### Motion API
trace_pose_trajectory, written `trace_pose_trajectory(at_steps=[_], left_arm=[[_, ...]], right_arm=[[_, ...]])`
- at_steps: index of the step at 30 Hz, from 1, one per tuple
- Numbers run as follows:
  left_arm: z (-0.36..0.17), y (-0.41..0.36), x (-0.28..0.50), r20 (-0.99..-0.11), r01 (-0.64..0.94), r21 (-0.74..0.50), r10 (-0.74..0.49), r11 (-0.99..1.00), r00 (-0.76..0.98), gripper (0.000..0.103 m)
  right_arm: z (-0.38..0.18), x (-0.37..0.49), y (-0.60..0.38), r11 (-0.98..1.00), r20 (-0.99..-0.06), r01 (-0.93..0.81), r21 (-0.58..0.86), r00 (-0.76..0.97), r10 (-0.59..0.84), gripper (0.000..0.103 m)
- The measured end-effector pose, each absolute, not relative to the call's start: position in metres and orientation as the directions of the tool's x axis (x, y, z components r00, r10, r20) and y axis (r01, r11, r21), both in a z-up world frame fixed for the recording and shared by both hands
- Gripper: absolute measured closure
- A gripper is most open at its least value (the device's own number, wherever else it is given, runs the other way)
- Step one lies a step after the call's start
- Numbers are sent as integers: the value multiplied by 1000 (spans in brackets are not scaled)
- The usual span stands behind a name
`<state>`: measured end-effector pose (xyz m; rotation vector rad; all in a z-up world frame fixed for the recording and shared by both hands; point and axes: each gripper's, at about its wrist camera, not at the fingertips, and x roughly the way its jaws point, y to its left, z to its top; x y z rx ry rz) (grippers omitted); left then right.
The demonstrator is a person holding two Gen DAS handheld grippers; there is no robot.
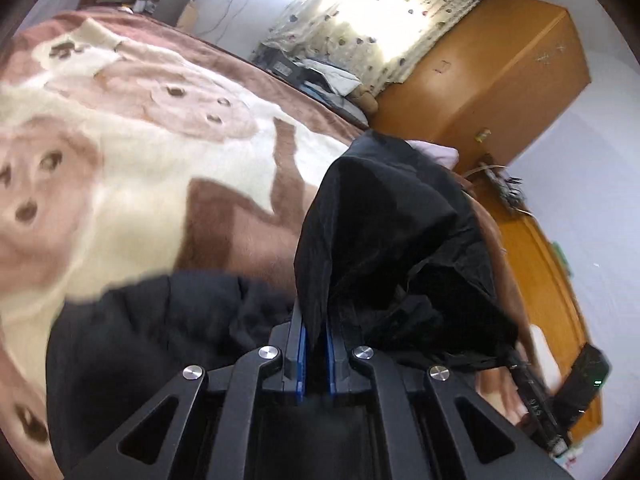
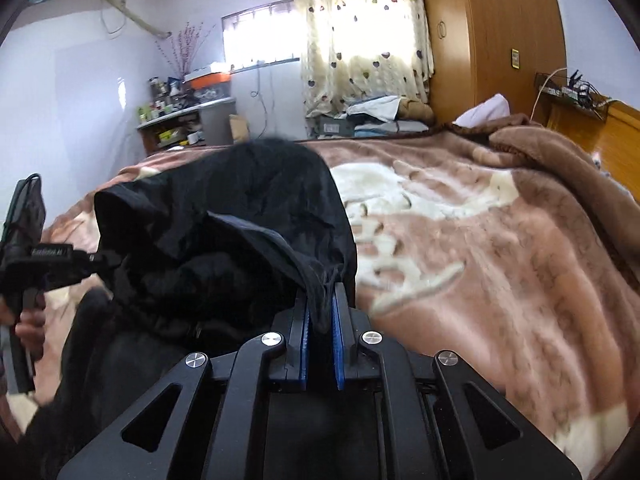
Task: Fold large clothes
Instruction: 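Grasp the jacket hem with both tools and lift it toward the collar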
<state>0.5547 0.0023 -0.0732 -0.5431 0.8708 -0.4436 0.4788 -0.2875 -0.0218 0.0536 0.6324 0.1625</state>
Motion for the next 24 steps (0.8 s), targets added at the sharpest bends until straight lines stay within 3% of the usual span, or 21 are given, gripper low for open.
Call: trace_pose_trajectory(at_steps=[13,20,24], left_arm=[[-94,53,470,-655,-9,-610,-498,792,569,95],[-98,97,441,-688,-127,-603,-432,787,584,95],[-82,94,434,-695,-108,-572,-411,813,591,95]], right_arm=[[-68,406,-305,982,-709,-63,180,684,174,95],[-65,376,-333,970,-717,26,241,678,160,95],[-47,373,-332,977,-700,18,215,700,141,95]])
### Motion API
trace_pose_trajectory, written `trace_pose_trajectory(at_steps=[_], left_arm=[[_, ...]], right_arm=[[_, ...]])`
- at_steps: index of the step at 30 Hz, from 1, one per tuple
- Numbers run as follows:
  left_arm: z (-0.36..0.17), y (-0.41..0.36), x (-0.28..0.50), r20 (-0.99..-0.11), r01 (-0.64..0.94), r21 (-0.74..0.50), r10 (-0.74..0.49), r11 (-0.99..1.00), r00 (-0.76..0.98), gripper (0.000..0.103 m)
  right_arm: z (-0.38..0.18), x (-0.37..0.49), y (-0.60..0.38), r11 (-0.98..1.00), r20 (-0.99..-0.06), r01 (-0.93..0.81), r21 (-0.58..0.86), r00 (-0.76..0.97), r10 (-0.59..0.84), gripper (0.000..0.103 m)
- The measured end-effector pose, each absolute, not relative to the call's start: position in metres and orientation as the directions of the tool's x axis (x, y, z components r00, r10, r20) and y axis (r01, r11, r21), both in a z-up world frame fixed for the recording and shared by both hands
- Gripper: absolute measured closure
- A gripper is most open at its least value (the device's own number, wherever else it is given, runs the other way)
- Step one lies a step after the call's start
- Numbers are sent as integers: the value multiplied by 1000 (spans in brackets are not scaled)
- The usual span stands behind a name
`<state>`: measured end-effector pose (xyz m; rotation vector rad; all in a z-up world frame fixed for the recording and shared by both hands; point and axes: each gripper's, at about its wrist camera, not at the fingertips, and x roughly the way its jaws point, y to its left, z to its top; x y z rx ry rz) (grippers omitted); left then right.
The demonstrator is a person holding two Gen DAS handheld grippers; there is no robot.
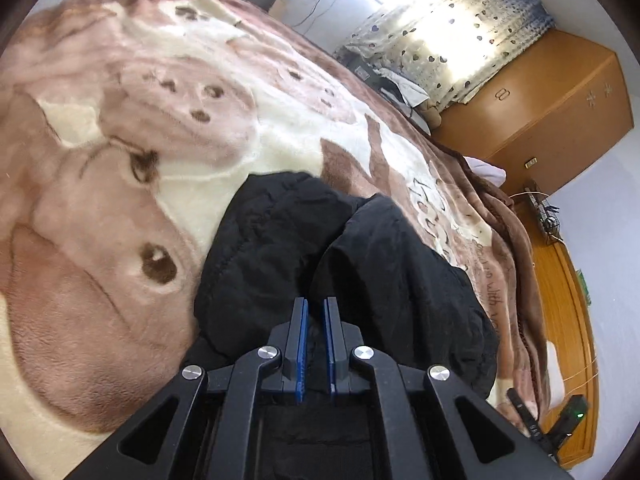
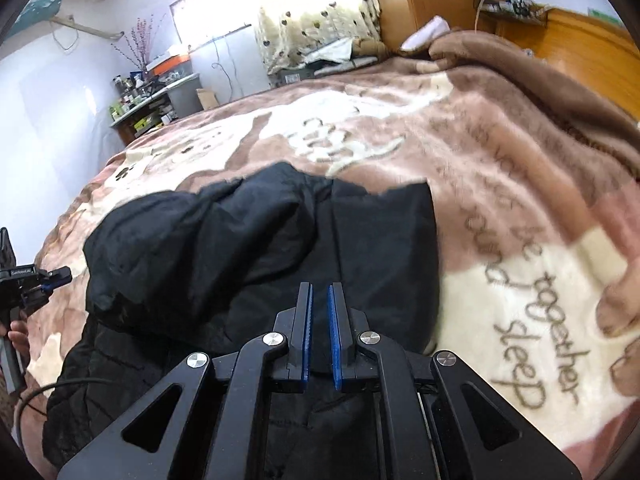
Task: Fold large clothes
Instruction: 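Grasp the jacket hem with both tools and lift it toward the collar, then open both tools and release the folded jacket, pulling back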
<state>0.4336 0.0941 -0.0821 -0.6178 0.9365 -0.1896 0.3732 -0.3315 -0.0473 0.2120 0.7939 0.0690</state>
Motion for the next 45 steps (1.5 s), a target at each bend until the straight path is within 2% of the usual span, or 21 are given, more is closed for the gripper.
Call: trace_pose_trajectory(at_steps=[5,7,9,13,15,22,29,41,43,45], left_arm=[[-47,63,433,-678,-21,-522,-400,853,617,95],[-40,41,444,-681,23,-505,-415,863,603,91],[-40,19,451,-709,52,-462,-404,885,579,78],[-56,-12,465,-758,101,-415,-405,904,511,75],[-73,-22,474,-799,123,-369,-382,921,464,74],[-119,-35,486,-852,184,-230,-288,956,436,71],[-140,-31,491,-858,173,-264,-313,949,406,71],[-142,-34,490,-856,167,-261,-308,951,415,71],[-132,-34,486,-857,153,-266,-306,952,414,67],[-120,-33,478,-863,154,-279,-318,948,393,53]], right_arm=[[-9,395,-298,977,-645,-69,200,741,184,90],[-3,404,-277,973,-632,-119,198,743,220,86],[-3,413,-259,973,-631,-139,182,743,224,86],[-25,431,-228,969,-662,-196,150,708,245,82],[-39,439,-218,970,-685,-217,110,691,232,70],[-94,446,-212,964,-755,-263,50,622,209,63],[-129,443,-209,960,-762,-279,13,619,191,63],[-139,449,-205,965,-789,-260,14,590,171,63],[-133,448,-208,967,-790,-250,36,586,181,62],[-122,445,-208,970,-788,-241,35,590,175,58]])
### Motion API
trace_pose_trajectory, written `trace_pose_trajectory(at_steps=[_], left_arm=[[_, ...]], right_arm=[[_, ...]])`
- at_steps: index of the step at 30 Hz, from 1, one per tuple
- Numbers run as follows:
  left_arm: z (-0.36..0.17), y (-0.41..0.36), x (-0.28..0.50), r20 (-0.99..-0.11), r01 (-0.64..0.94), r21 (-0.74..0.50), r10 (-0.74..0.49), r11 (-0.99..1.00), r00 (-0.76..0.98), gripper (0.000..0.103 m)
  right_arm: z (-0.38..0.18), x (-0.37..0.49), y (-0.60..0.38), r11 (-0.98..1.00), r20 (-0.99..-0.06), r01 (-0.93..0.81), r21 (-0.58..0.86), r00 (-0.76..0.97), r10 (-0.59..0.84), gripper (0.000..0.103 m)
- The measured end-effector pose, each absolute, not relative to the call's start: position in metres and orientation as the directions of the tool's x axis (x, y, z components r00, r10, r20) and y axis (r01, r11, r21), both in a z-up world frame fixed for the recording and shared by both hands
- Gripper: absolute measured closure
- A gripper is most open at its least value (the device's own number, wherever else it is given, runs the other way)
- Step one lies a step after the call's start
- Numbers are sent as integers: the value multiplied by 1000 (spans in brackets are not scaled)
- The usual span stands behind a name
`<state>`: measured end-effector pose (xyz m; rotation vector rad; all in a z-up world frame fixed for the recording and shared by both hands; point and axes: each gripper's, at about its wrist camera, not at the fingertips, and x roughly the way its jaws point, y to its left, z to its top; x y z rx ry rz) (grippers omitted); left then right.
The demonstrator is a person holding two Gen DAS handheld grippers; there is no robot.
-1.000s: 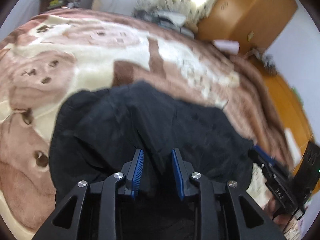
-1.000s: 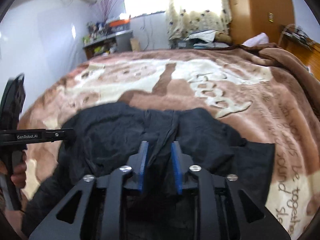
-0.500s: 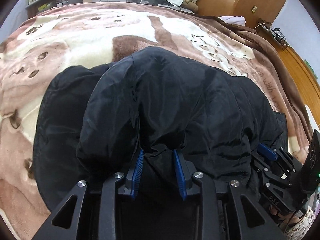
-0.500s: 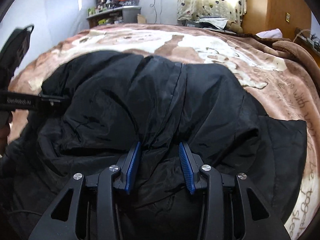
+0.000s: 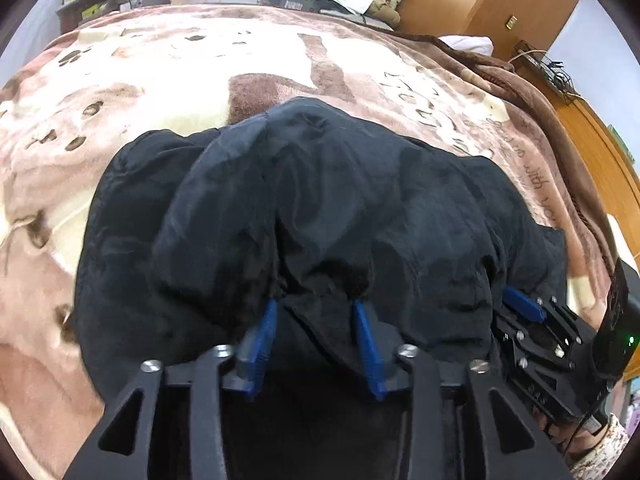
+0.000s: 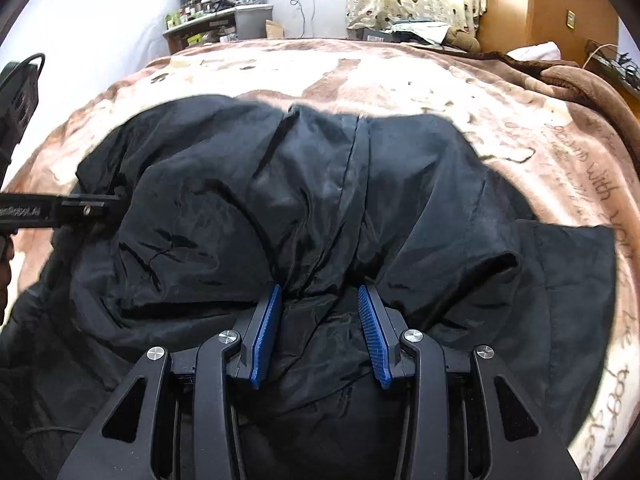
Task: Fold large clothes
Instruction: 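Open both tools and release the folded jacket, pulling back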
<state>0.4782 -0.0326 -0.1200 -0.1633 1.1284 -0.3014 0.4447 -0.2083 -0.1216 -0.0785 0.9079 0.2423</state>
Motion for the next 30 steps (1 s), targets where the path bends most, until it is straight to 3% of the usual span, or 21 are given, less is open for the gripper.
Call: trace_pose_trajectory(at_steps=[1,3,10,21,25,30], left_arm=[[-113,-32,473,-860,164,-284,-327,945,392,48],[-95,-32,455,-853,201,-262,-324,944,410,37],[-33,-2,387,-822,222,-266,-341,938,456,36],[36,78,251,-782,191,-245,-310,950,541,23],[25,104,212,-791,141,-270,-303,953,531,22],[-21,117,177,-832,94,-277,-287,956,475,19]], right_arm=[[-110,440,-209,974,-783,-227,22,601,157,55],[-87,427,-211,979,-748,-205,22,646,152,37],[1,350,-233,980,-662,-185,68,727,183,37],[111,198,-290,996,-549,-91,26,831,90,37],[109,162,-304,998,-573,-50,49,817,69,36],[63,130,-312,999,-641,-1,43,767,28,35]])
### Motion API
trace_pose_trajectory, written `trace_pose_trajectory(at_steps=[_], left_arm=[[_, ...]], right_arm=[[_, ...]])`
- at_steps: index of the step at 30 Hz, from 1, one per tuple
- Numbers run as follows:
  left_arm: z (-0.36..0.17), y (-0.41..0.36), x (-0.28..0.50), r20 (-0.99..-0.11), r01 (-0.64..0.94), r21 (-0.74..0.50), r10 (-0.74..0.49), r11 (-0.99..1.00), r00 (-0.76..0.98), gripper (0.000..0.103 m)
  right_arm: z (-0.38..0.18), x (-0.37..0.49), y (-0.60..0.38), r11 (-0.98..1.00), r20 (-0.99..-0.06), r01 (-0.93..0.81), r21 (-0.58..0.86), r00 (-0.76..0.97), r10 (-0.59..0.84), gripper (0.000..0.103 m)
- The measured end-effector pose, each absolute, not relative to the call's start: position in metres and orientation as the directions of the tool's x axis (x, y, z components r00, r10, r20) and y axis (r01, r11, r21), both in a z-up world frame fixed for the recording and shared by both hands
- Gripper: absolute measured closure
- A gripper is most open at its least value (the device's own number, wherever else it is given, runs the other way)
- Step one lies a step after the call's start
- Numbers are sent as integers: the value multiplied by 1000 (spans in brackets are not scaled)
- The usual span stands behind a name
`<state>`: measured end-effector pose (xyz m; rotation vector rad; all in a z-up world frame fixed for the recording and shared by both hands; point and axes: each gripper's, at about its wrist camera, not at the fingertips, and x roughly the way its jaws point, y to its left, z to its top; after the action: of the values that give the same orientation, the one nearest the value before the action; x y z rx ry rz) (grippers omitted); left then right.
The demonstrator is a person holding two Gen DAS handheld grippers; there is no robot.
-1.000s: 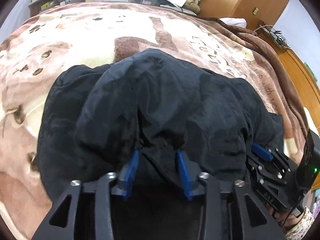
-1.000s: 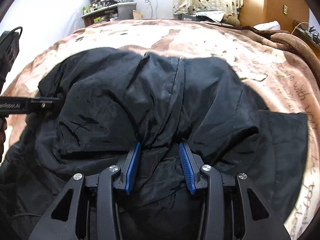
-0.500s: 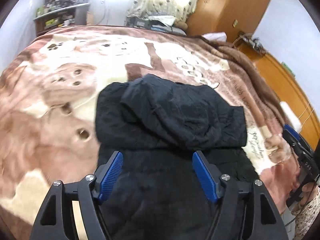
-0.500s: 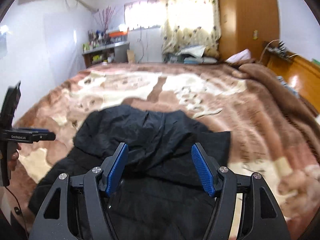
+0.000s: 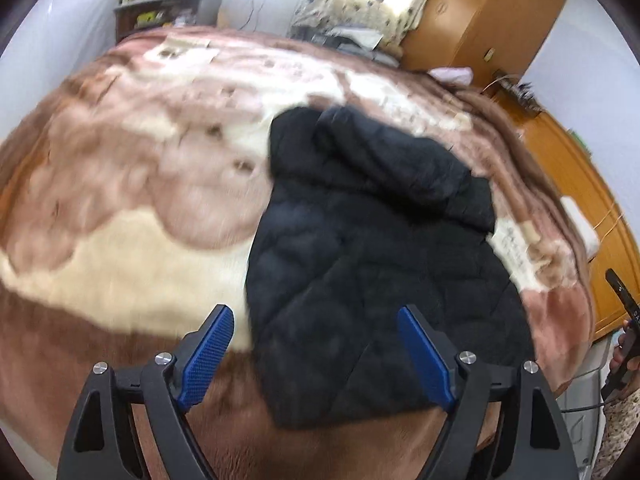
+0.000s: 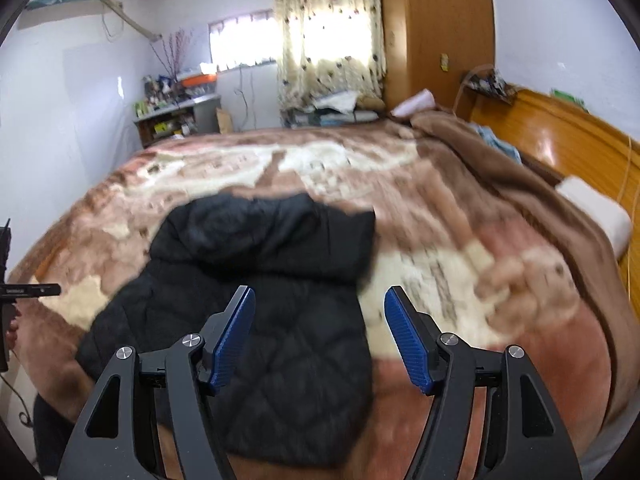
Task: Fold large clothes
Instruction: 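Open both tools and release the folded jacket, pulling back, then grasp the folded jacket edge with both tools and lift it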
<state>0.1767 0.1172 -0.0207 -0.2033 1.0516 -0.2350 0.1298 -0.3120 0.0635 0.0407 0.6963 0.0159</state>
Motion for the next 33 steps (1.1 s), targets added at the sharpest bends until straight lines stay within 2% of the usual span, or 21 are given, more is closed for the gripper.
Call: trace_pose_trajectory(at_steps=[5,9,12,22,25,26,28,30,33], left_arm=[[-72,118,156,-869,38,-299,-288,954,401,19],[-97,116,148,-886,21,-300,-287,954,364,19],[-106,114,147,-886,7,-313,-295,950,357,19],[-132,98,149,-905,-7,-296,-278,955,321,19],[-134,91,150,-902,6,-302,-288,953,321,28],[-134,90,151,-901,10,-304,-291,953,320,37],[-134,87,152,-904,10,-298,-285,955,318,43],[-131,86,151,-901,15,-296,-284,955,329,57],[-122,87,148,-884,33,-315,-305,949,354,72]], right_arm=[[1,102,-323,996,-720,32,88,692,41,28],[-46,91,-326,993,-779,59,105,626,45,27],[-64,88,-334,985,-792,84,153,606,72,27],[-97,100,-333,981,-826,88,173,555,96,27],[-103,106,-330,979,-846,68,193,518,131,27],[-105,107,-330,978,-847,61,199,513,141,28],[-105,107,-325,979,-846,50,197,513,144,47],[-104,107,-324,981,-845,63,181,520,123,66],[-98,104,-325,977,-831,49,206,536,148,80]])
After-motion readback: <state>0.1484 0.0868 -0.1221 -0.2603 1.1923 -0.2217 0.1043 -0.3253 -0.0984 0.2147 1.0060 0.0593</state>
